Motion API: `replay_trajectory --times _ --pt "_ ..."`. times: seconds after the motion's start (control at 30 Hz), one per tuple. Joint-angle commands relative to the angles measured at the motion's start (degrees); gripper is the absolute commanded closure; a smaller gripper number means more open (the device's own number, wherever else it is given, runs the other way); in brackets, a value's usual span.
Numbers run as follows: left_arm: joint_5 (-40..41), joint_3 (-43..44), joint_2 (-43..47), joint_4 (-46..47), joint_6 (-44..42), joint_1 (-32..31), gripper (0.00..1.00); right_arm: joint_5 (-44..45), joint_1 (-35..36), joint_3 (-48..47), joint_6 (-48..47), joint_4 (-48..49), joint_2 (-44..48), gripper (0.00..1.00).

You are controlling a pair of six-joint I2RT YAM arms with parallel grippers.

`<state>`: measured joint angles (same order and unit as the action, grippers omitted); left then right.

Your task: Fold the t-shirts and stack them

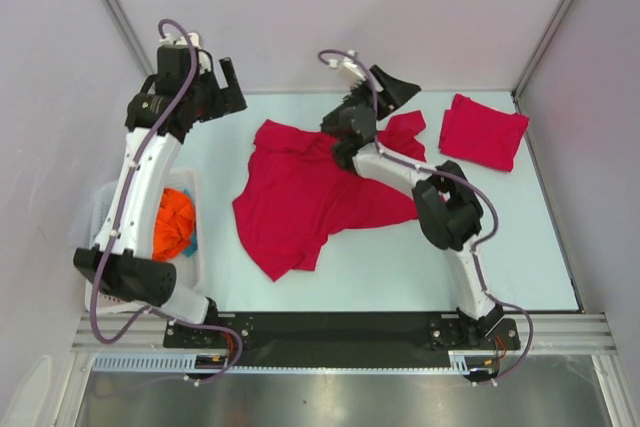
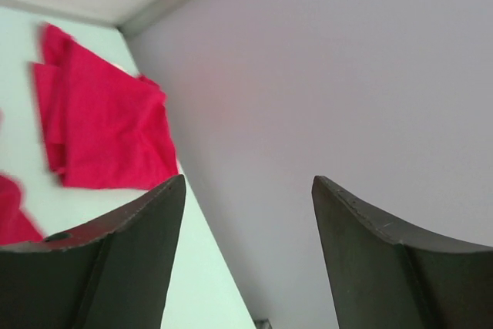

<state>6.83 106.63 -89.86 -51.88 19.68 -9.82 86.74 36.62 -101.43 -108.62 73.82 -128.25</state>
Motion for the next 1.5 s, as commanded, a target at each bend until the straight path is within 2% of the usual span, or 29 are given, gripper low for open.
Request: replay_trajectory --times 0.0,0.17,0.2,0.33,0.43,0.5,0.6,0.73,0.87,0.97,1.17,1.2,1.23,1.27,1.33,1.4,1.43,1.47 --pt "-4.63 -6.69 8.01 3.18 1.67 -0.72 0.0 14.25 14.31 4.74 -0.01 17.5 14.84 0.34" --pt "-7.96 -14.42 17.08 3.19 1.41 -1.78 0.01 14.51 30.06 5.36 0.86 17.32 22.76 0.48" --pt "-8.58 -15.91 20.14 2.93 1.41 -1.78 0.02 14.42 35.4 5.28 1.91 17.23 23.91 0.53" --pt "-8.15 -24.08 26.4 1.53 1.41 -1.78 0.03 14.6 42.38 7.46 10.51 17.15 30.49 0.65" --pt "-6.93 -25.85 30.08 0.03 1.06 -1.78 0.03 14.69 43.97 9.93 13.25 17.23 32.61 0.67" --pt "-5.35 -25.86 31.15 -0.59 0.89 -1.78 0.03 14.69 43.19 11.33 15.01 17.14 33.23 0.67" --pt "-4.46 -24.89 31.68 -1.38 0.8 -1.78 0.03 14.69 37.31 14.15 16.68 17.32 34.11 0.69" --pt "-4.9 -23.75 31.07 -1.38 0.89 -1.78 0.03 14.69 25.47 16.35 17.21 17.41 34.2 0.74" --pt "-4.02 -22.08 30.19 -1.39 0.62 -1.78 0.03 14.6 19.03 16.09 17.39 17.58 33.68 0.78" --pt "-4.28 -21.29 29.57 -1.39 0.62 -1.78 0.03 14.6 15.95 13.9 13.89 17.67 30.7 0.77" --pt "-4.81 -19.71 28.52 -1.03 0.62 -1.78 0.03 14.6 9.71 10.11 6.84 17.76 15.86 0.78" --pt "-4.72 -19.1 28.17 -1.03 0.62 -1.78 0.03 14.6 8.3 7.76 6.67 17.76 14.09 0.81" --pt "-4.72 -18.83 27.9 -0.95 0.53 -1.78 0.03 14.6 8.12 5.91 6.75 17.67 10.6 1.0" --pt "-4.63 -18.48 27.64 -1.03 0.1 -1.78 0.03 14.6 8.2 2.93 5.8 17.76 8.82 1.0" --pt "-3.58 -17.51 27.03 -1.3 -0.17 -1.69 0.03 14.6 9.86 -9.52 3.51 17.67 3.22 1.0" --pt "-3.67 -16.81 26.76 -1.3 -0.43 -1.25 0.03 14.6 11.36 -22.34 -3.94 17.67 -2.5 1.0" --pt "-3.67 -16.63 26.5 -1.3 -0.52 -1.16 0.02 14.69 12.67 -37.12 -6.41 16.45 -6.1 1.0" --pt "-3.93 -16.54 26.23 -1.3 -0.7 -0.9 0.02 14.69 13.03 -36.74 1.75 13.14 -4.83 1.0"
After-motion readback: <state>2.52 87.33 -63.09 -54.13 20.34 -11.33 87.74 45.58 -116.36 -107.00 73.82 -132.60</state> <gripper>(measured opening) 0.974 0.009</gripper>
